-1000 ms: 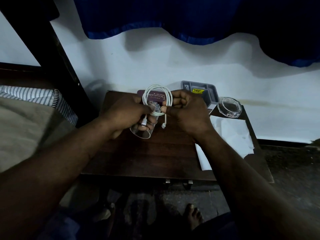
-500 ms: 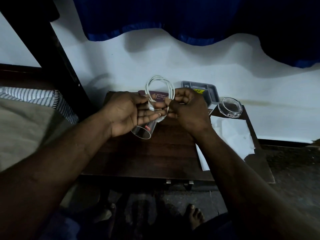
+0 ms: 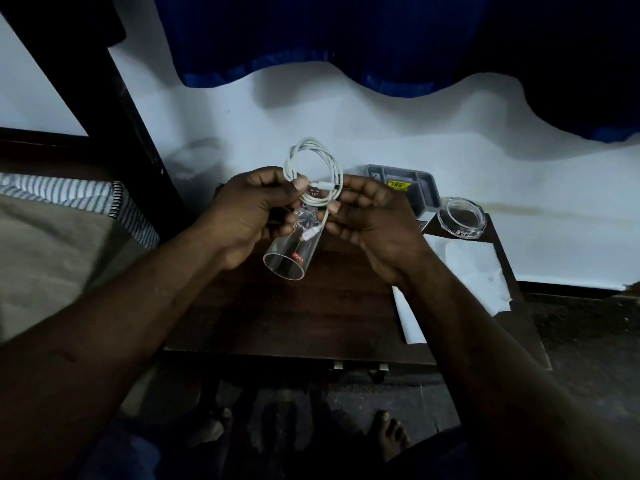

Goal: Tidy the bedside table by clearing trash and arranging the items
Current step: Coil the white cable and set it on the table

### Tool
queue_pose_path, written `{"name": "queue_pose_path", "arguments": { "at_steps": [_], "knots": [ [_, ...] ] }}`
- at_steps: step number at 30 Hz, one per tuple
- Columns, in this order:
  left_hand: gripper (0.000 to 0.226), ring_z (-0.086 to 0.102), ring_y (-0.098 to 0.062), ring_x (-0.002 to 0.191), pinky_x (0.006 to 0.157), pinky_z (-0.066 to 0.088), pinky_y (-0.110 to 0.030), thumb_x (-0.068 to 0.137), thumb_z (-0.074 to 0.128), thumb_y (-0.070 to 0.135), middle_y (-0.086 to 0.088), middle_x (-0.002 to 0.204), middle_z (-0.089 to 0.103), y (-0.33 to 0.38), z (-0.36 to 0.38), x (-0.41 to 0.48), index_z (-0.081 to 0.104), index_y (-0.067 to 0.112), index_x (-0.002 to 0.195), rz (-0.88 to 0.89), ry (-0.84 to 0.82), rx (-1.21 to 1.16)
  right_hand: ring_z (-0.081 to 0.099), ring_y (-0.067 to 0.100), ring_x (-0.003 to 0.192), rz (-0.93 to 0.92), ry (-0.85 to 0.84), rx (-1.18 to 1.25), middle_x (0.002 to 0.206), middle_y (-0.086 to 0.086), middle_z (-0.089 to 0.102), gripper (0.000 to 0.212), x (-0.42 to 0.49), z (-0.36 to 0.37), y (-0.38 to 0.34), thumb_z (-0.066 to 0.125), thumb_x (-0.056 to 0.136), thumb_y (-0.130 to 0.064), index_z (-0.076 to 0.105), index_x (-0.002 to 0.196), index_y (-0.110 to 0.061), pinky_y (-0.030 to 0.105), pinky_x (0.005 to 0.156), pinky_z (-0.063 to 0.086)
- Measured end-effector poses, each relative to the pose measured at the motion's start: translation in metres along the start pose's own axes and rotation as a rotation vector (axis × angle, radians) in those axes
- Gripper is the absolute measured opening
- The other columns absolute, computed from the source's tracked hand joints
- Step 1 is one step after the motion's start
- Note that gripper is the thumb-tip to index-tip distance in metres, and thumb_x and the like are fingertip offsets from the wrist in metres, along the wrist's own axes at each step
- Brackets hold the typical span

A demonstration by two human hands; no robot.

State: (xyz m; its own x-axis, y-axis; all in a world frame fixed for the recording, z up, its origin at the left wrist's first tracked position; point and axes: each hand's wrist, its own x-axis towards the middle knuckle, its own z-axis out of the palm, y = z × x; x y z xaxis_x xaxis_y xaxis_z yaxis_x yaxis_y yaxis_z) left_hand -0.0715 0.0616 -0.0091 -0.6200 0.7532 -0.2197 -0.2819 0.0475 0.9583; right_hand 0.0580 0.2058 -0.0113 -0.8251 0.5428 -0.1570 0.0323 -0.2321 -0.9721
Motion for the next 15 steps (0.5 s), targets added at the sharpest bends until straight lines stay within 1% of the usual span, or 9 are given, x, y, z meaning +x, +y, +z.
{"name": "queue_pose_path", "arguments": {
  "at_steps": [2, 5, 7, 9, 11, 13, 15],
  "knots": [
    [0.016, 0.065, -0.012, 0.068, 0.061, 0.057, -0.025, 0.073, 0.082, 0.03, -0.004, 0.088, 0.073, -0.001, -0.003, 0.001, 0.072, 0.021, 0.082, -0.059, -0.012, -0.096, 0.073, 0.017, 0.09, -0.028, -0.048, -0.009, 0.102, 0.003, 0.077, 0.04, -0.001, 0.0, 0.001, 0.069, 0.086, 0.014, 0.067, 0.116, -0.012, 0.028, 0.073, 0.06],
    [0.02, 0.074, -0.017, 0.085, 0.073, 0.06, -0.027, 0.073, 0.08, 0.02, -0.009, 0.099, 0.078, 0.0, -0.001, 0.0, 0.074, 0.014, 0.091, -0.083, -0.016, -0.21, 0.074, 0.015, 0.09, -0.117, -0.021, -0.08, 0.099, 0.002, 0.078, 0.047, 0.0, 0.004, 0.002, 0.072, 0.079, 0.019, 0.068, 0.111, -0.015, 0.028, 0.074, 0.059],
    [0.021, 0.075, -0.016, 0.084, 0.073, 0.06, -0.025, 0.073, 0.079, 0.015, -0.009, 0.097, 0.079, 0.001, 0.005, 0.0, 0.074, 0.009, 0.093, -0.073, 0.023, -0.277, 0.075, 0.017, 0.092, -0.199, 0.024, -0.161, 0.102, 0.006, 0.079, 0.048, 0.001, 0.006, 0.001, 0.075, 0.077, 0.018, 0.068, 0.115, -0.01, 0.032, 0.081, 0.061],
    [0.013, 0.074, -0.014, 0.078, 0.07, 0.06, -0.022, 0.076, 0.078, 0.01, -0.009, 0.091, 0.078, 0.003, 0.009, 0.0, 0.074, 0.007, 0.089, -0.082, 0.059, -0.34, 0.075, 0.018, 0.092, -0.254, 0.069, -0.246, 0.106, 0.01, 0.078, 0.052, 0.002, 0.007, -0.001, 0.079, 0.076, 0.014, 0.066, 0.121, -0.007, 0.036, 0.085, 0.061],
    [0.003, 0.072, -0.012, 0.073, 0.066, 0.059, -0.02, 0.084, 0.073, 0.005, -0.008, 0.085, 0.077, 0.005, 0.011, 0.0, 0.072, 0.006, 0.086, -0.105, 0.085, -0.386, 0.074, 0.011, 0.086, -0.312, 0.096, -0.349, 0.104, 0.006, 0.077, 0.053, 0.001, 0.007, -0.002, 0.082, 0.076, 0.008, 0.064, 0.123, -0.011, 0.028, 0.08, 0.06],
    [0.005, 0.071, -0.013, 0.072, 0.063, 0.058, -0.019, 0.087, 0.069, 0.002, -0.007, 0.081, 0.074, 0.006, 0.012, -0.001, 0.071, 0.006, 0.085, -0.105, 0.107, -0.383, 0.071, 0.002, 0.079, -0.407, 0.128, -0.497, 0.1, -0.003, 0.076, 0.054, 0.0, 0.007, -0.002, 0.082, 0.077, 0.003, 0.063, 0.125, -0.015, 0.019, 0.073, 0.056],
    [0.007, 0.07, -0.013, 0.071, 0.062, 0.057, -0.019, 0.089, 0.068, 0.002, -0.006, 0.078, 0.072, 0.006, 0.013, -0.001, 0.071, 0.007, 0.085, -0.096, 0.119, -0.365, 0.069, -0.001, 0.076, -0.513, 0.18, -0.651, 0.098, -0.009, 0.074, 0.055, -0.001, 0.007, 0.0, 0.082, 0.079, -0.003, 0.063, 0.127, -0.019, 0.016, 0.069, 0.055]
  ]
}}
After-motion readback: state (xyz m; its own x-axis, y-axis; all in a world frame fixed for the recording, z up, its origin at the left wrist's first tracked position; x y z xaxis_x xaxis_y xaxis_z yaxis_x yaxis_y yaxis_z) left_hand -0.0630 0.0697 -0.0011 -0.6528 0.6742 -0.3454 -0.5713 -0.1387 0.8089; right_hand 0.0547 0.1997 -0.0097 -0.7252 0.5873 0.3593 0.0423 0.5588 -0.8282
